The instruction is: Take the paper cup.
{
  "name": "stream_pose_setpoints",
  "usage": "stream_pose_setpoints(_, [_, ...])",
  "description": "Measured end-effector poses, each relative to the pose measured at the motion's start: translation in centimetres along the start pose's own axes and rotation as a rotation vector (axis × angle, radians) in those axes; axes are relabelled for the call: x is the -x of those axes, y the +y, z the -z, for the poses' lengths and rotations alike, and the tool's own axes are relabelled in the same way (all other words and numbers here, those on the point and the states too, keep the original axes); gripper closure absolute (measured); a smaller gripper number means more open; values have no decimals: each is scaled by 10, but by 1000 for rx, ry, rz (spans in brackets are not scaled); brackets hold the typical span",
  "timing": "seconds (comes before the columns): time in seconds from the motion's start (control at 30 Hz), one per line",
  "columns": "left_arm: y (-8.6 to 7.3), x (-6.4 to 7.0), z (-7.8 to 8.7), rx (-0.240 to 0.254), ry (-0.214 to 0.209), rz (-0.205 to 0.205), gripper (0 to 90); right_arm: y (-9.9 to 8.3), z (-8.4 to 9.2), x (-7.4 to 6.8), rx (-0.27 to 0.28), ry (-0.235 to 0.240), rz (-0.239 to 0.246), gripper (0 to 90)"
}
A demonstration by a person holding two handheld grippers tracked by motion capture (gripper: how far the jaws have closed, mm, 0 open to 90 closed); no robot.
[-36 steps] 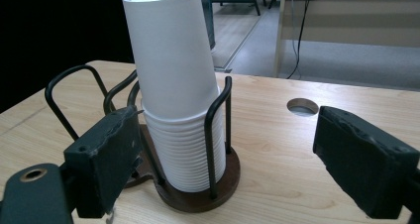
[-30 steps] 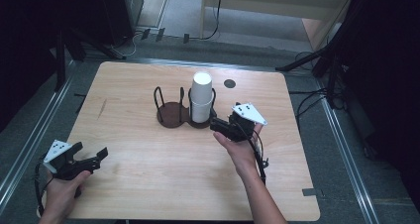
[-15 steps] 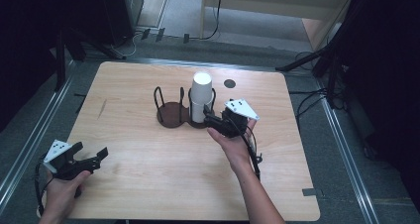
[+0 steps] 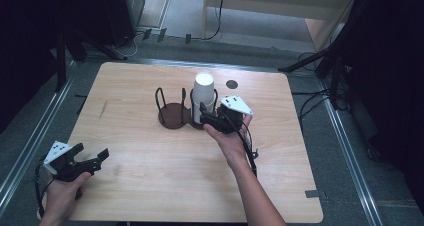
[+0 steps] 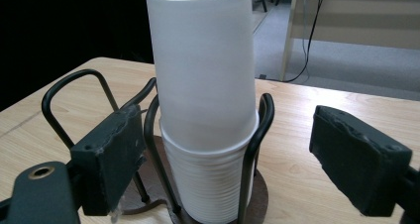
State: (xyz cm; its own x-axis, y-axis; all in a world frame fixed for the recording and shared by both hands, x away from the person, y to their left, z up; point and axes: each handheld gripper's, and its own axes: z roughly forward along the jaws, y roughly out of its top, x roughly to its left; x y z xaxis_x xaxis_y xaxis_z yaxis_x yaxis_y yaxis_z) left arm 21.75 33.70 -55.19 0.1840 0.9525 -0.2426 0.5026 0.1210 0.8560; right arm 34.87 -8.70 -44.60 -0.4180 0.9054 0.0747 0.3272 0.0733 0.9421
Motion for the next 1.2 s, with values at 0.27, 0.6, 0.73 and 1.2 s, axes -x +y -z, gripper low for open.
stream_pose_setpoints(0.27, [0, 0, 0, -1, 0, 0, 0, 1, -13, -4, -13, 5, 6, 154])
stream_pose_setpoints(0.6, [0, 0, 0, 0, -3, 0, 0, 3, -26, -7, -22, 14, -2, 182])
stream_pose_setpoints(0.73, [0, 0, 0, 1, -2, 4, 0, 5, -30, -9, -17, 18, 5, 182])
stream_pose_setpoints(1.2, [0, 0, -1, 0, -5, 1, 0, 9, -46, -13, -26, -4, 6, 184])
